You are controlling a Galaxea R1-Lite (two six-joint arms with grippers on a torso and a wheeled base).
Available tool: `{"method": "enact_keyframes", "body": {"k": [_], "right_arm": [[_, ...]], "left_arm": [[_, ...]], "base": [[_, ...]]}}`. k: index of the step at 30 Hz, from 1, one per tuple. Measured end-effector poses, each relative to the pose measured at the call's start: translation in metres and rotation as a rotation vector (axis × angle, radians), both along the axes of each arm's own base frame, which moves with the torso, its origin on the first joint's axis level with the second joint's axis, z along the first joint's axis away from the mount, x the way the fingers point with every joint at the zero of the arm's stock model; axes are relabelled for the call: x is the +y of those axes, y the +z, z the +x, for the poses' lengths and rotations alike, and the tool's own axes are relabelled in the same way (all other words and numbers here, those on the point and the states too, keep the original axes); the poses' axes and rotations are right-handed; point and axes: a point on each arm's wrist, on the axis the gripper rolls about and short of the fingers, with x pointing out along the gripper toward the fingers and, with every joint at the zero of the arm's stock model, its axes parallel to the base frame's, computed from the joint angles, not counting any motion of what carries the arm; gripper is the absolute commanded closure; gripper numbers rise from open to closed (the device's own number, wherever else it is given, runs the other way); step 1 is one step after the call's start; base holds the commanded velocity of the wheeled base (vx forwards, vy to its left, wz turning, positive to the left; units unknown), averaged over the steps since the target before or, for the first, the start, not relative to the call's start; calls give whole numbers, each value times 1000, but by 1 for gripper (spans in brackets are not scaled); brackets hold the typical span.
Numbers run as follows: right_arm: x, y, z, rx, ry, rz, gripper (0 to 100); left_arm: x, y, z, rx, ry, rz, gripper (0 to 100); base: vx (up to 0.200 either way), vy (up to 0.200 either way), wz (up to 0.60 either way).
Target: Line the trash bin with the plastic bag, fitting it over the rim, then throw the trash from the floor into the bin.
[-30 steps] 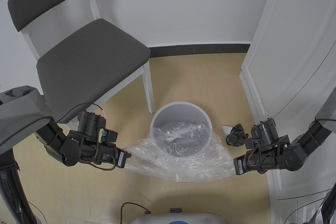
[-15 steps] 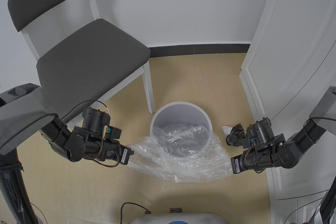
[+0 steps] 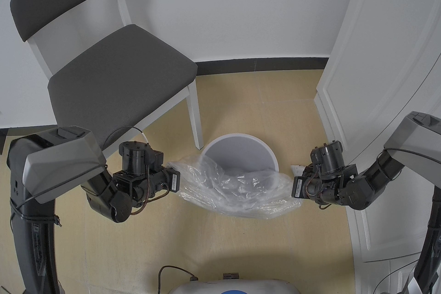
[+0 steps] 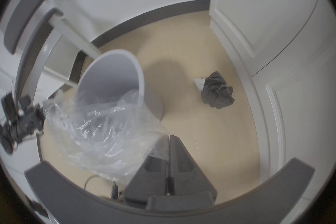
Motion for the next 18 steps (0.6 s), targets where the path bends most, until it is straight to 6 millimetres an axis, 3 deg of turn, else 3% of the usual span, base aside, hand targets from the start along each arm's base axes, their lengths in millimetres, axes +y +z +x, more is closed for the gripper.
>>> {"method": "enact_keyframes", "body": {"k": [10, 18], "right_arm": [[-2, 2, 35, -89, -149, 68, 100], [-4, 17, 40, -133, -190, 107, 100]], "left_arm": [[-13, -17, 18, -38, 93, -17, 100], [-16, -4, 24, -47, 131, -135, 100]], "base": [[0, 0, 0], [0, 0, 0]]}}
